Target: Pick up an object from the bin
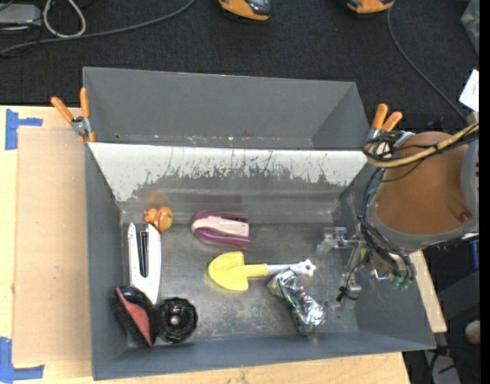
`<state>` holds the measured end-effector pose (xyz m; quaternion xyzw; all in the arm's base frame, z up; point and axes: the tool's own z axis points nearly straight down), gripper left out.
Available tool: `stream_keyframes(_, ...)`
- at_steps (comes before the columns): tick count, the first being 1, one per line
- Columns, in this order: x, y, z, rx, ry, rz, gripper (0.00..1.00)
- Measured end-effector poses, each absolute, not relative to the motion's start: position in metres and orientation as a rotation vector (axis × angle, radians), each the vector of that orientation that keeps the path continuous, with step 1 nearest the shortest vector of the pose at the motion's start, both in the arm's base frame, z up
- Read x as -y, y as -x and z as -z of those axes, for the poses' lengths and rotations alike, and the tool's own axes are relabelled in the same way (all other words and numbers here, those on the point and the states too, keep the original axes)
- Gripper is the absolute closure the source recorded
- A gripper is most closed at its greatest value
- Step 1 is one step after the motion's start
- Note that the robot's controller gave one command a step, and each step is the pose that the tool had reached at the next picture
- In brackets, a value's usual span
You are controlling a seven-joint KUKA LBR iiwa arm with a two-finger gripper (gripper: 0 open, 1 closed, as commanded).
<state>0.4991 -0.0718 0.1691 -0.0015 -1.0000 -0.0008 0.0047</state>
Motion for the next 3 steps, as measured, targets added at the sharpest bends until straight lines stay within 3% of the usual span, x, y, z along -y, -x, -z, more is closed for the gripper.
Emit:
stream_keyframes(1,0.071,-0.501,-0.173,3.140,-0.001,0.001,0.00)
stream_keyframes(2,0.034,-0.492,-0.137,3.101,0.447,0.002,0.00)
stream_keyframes(3,0.048,-0.480,-0.126,3.131,0.200,0.001,0.00)
